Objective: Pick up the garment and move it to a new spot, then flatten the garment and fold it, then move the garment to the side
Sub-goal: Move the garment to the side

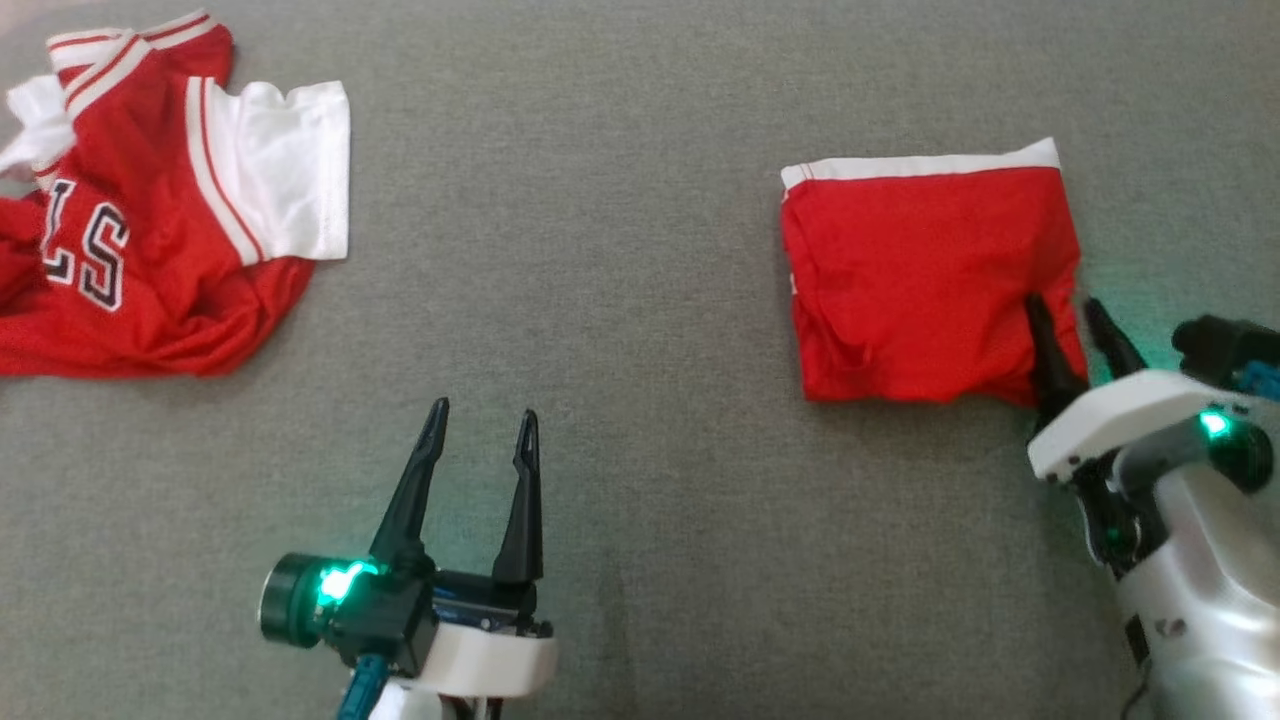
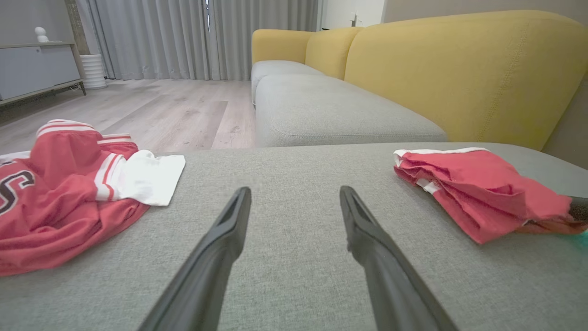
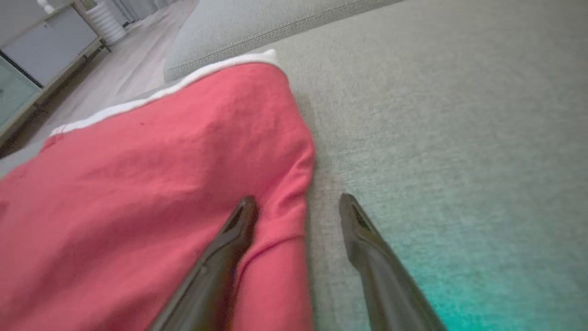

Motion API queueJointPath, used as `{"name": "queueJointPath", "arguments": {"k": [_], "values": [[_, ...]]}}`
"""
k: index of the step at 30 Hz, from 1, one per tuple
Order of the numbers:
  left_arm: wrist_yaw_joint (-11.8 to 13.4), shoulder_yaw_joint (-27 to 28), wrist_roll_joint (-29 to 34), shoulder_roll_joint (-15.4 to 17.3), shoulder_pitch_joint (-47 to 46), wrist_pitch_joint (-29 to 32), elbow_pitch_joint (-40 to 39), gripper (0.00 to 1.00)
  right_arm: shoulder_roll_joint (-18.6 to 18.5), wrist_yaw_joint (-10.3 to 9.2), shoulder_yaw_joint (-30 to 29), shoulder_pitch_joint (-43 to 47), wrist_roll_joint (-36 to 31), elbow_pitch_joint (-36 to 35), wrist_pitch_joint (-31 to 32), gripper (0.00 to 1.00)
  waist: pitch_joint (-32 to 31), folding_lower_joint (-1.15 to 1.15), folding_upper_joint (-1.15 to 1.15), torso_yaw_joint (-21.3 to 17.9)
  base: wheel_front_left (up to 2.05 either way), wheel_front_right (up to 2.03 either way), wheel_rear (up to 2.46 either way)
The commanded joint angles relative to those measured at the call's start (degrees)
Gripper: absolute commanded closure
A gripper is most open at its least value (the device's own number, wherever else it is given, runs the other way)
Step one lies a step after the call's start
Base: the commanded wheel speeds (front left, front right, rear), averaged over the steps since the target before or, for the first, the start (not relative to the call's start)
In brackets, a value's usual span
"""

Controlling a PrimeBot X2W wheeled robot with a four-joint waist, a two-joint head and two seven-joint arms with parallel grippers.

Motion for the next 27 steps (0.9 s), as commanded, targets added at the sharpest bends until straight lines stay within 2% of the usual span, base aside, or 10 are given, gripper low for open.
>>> {"name": "queueJointPath", "arguments": {"k": [1,5,10,20,23,27], "values": [[0.42,1.47,0.23,-0.07,-2.28,-0.3,-1.68,0.0,-0.32,-0.04,2.36,-0.95,1.62,-1.27,1.16,1.0,0.55,0.0,0.0,-0.49,0.0,0.0,0.0],[0.59,1.63,0.93,-0.07,-3.55,-0.3,-2.44,0.0,-4.15,-0.04,4.85,-2.33,2.74,-2.28,-1.1,1.0,2.17,0.0,0.0,-2.3,0.0,0.0,0.0],[0.29,1.85,2.28,-0.07,-5.15,-0.3,-3.5,0.0,-8.91,-0.04,4.4,-5.47,0.77,-1.87,-3.6,1.0,5.36,0.0,0.0,-5.84,0.0,0.0,0.0],[-0.43,2.59,6.41,0.91,-11.43,-0.3,-6.49,0.0,-19.05,-0.04,-1.51,-13.59,-1.74,-0.38,-4.69,1.0,15.19,0.0,0.0,-11.92,0.0,0.0,0.0],[-0.42,2.72,6.94,1.52,-13.21,-0.3,-7.27,0.0,-21.06,-0.04,-4.1,-16.16,-2.76,0.46,-5.53,1.0,17.77,0.0,0.0,-13.0,0.0,0.0,0.0],[-0.5,2.58,7.28,2.23,-14.5,-0.3,-7.83,0.0,-21.84,-0.04,-7.18,-18.07,-4.44,1.02,-6.38,1.0,19.57,0.0,0.0,-13.78,0.0,0.0,0.0]]}}
